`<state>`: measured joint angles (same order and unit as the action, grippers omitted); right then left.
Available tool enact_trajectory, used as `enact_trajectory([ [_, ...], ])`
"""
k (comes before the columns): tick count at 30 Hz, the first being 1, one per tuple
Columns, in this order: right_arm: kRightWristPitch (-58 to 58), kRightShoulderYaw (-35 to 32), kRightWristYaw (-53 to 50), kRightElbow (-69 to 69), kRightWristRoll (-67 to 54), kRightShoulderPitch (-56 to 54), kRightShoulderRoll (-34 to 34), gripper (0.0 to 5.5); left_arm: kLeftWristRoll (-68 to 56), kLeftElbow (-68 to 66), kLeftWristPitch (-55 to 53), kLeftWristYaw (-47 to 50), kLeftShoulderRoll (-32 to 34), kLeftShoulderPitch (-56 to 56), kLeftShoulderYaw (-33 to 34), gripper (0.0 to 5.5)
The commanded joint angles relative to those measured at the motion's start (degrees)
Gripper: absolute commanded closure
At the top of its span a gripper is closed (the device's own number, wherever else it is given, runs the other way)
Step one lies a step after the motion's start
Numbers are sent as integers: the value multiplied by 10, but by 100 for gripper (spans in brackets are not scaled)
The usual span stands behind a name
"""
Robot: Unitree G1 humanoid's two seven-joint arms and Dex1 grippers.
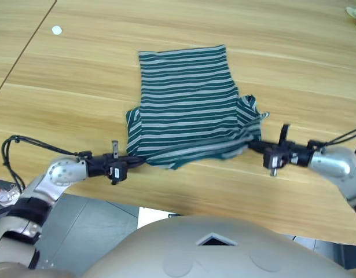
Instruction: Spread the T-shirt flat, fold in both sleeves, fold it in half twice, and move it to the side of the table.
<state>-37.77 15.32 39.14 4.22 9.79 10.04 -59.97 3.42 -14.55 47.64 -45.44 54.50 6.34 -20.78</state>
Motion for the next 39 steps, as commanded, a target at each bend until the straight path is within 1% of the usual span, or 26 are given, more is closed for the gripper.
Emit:
enact_trajectory([
  [1,14,0,38,-17,2,35,-22,488,30,53,-32,-1,39,41,33,550],
  [7,15,-20,52,-63,-16,104,-36,389,51,102,-58,-6,54,82,53,550],
  [8,11,-24,57,-75,-30,115,-40,376,36,113,-62,-11,55,87,54,521],
  [10,-1,-44,66,-105,-73,135,-52,336,8,133,-72,-19,55,92,61,485],
  [11,-7,-58,70,-119,-100,142,-57,324,-11,143,-76,-25,54,94,63,474],
  [12,-12,-78,72,-136,-136,144,-59,300,-33,154,-82,-29,49,92,68,452],
  [15,-22,-133,73,-197,-248,135,-46,249,-83,176,-91,-28,33,72,92,407],
  [17,-1,-131,72,-216,-261,101,-23,217,-118,190,-89,-51,43,82,96,405],
  [18,28,-113,62,-213,-240,63,4,188,-139,195,-92,-62,44,81,100,405],
  [20,77,-73,40,-194,-176,-12,68,152,-149,184,-101,-63,31,57,111,405],
  [22,120,-14,9,-150,-74,-90,154,111,-111,140,-105,-50,9,10,117,405],
  [24,136,34,-15,-111,13,-129,210,71,-68,97,-101,-38,-6,-25,114,405],
  [27,134,90,-46,-41,120,-156,258,17,-4,28,-81,-22,-27,-67,104,405],
  [29,127,107,-49,-11,156,-152,252,13,31,-10,-70,-9,-37,-92,98,405],
  [31,113,112,-37,-4,161,-136,229,13,60,-41,-60,1,-44,-112,93,405],
  [34,100,101,-28,1,152,-118,197,13,87,-76,-46,13,-48,-131,89,405],
  [39,97,92,-32,6,144,-115,184,13,99,-109,-29,20,-53,-148,83,405],
])
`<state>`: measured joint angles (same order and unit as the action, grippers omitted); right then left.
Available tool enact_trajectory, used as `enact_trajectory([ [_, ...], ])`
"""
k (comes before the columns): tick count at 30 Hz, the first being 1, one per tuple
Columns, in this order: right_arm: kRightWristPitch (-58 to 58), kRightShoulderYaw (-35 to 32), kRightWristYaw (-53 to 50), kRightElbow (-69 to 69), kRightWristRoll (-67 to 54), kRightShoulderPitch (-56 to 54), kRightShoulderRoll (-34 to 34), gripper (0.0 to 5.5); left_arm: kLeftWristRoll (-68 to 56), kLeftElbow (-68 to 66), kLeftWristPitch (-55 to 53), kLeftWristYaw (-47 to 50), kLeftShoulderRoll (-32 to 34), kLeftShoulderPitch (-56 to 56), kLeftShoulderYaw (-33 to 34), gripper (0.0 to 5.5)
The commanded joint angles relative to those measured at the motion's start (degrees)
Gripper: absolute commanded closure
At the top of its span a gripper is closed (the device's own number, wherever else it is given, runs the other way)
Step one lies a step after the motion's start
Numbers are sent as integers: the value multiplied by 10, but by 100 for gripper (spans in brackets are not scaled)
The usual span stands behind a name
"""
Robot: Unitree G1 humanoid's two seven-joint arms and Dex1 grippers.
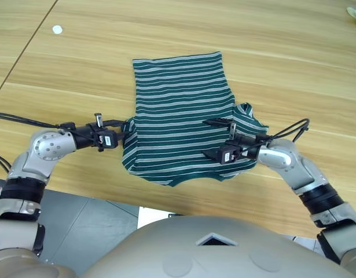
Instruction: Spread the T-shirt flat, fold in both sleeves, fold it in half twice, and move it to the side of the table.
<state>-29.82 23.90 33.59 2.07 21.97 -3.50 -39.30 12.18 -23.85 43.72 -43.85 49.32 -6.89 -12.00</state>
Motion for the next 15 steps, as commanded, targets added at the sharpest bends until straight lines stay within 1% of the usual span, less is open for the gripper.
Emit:
enact_trajectory([
  [1,17,6,22,28,22,20,-23,13,12,-20,12,4,-1,-17,-6,405],
  [4,17,7,21,30,24,22,-21,13,26,-38,19,4,-3,-16,-20,405],
  [9,17,6,19,26,24,26,-21,13,65,-49,22,-9,-8,5,-65,405],
  [13,17,5,20,23,24,29,-21,13,127,-63,9,-3,19,13,-93,405],
  [15,19,0,18,26,27,32,-27,13,132,-61,5,-18,46,21,-96,405],
])
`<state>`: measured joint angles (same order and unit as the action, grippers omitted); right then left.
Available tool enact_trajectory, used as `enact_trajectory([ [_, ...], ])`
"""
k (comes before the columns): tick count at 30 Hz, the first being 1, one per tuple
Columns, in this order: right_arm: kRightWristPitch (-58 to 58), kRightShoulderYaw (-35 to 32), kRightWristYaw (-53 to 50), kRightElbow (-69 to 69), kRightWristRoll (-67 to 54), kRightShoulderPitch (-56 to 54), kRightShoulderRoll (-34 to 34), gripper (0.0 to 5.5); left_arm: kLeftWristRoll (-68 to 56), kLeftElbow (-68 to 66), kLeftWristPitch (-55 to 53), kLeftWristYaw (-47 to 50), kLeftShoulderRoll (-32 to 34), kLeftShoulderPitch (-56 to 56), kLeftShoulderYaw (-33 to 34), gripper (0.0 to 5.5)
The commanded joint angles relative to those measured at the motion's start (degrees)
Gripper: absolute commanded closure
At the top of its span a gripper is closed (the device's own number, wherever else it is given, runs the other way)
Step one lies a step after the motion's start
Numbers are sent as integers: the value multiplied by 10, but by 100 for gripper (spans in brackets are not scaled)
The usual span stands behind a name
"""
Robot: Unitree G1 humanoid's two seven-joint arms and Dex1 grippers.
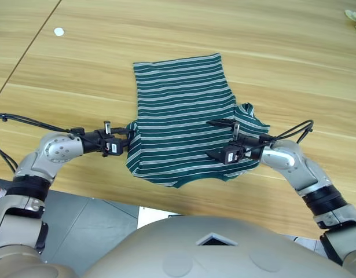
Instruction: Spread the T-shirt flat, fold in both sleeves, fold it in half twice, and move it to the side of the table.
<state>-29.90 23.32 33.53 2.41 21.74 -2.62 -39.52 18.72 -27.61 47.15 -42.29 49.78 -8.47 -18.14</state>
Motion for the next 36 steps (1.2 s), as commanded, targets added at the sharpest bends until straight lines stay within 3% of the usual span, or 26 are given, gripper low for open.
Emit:
enact_trajectory([
  [1,21,3,17,25,32,25,-29,13,60,-20,-32,-47,59,39,-35,405],
  [5,25,-7,19,7,36,42,-47,13,28,2,-39,-103,134,23,-26,405],
  [9,26,-11,23,-7,30,55,-55,13,3,26,-47,-155,167,-4,-22,405],
  [16,27,-7,29,-25,16,71,-52,13,-96,91,-57,-157,103,-56,13,405],
  [21,23,-9,36,-30,10,84,-67,13,-88,47,-61,-171,147,-49,34,405],
  [25,16,-10,39,-53,-14,88,-64,13,-185,111,-66,-220,157,20,35,405],
  [29,11,-52,50,-124,-101,105,-82,13,-214,155,-69,-244,137,91,9,405],
  [36,-15,-101,93,-205,-229,141,-112,13,-193,146,-87,-225,120,85,30,405],
])
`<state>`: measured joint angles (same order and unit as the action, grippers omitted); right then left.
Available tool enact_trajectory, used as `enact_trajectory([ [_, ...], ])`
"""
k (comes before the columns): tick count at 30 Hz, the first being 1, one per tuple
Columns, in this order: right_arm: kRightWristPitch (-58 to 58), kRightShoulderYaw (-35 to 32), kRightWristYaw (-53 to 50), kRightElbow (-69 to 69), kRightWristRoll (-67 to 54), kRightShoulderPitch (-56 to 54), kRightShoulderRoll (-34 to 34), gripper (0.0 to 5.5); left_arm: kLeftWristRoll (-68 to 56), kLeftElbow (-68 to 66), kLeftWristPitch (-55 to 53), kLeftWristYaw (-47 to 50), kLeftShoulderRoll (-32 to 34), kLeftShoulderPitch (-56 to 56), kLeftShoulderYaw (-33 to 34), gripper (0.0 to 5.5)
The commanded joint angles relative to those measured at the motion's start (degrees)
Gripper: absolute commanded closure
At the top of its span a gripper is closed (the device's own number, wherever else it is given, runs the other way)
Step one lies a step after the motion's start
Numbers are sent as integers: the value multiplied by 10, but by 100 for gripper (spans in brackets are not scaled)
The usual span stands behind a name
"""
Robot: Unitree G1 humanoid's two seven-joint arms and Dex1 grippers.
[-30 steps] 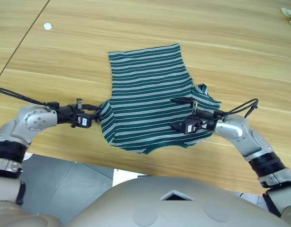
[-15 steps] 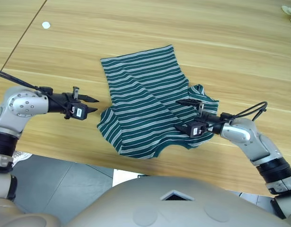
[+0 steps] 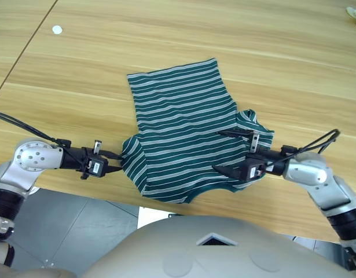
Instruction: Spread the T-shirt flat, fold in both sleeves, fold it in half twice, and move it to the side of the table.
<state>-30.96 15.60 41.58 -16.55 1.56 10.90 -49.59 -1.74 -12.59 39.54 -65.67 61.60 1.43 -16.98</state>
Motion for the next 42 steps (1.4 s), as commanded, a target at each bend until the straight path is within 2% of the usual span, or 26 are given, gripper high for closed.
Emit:
enact_trajectory([
  [1,2,-34,8,-9,-29,-3,-6,13,18,-8,-15,13,4,-18,25,405],
  [4,39,-65,-41,42,14,-55,29,13,52,-23,-19,32,1,-27,30,405],
  [6,69,-78,-98,108,91,-106,50,13,87,-37,-18,45,-5,-26,22,405],
  [11,97,-94,-179,210,205,-161,42,13,117,-41,-18,55,-12,-25,9,405],
  [14,101,-81,-208,268,257,-180,38,13,112,-31,-25,51,-8,-22,10,405],
  [24,69,-48,-253,432,302,-223,39,13,102,-11,-53,58,-16,-31,21,405],
  [32,51,-97,-250,286,202,-214,70,13,108,-30,-46,73,-19,-32,24,405],
  [36,51,-65,-208,228,188,-183,79,13,111,-44,-36,80,-22,-35,19,405],
  [42,62,-16,-215,338,278,-201,78,13,112,-52,-29,81,-28,-41,15,405],
])
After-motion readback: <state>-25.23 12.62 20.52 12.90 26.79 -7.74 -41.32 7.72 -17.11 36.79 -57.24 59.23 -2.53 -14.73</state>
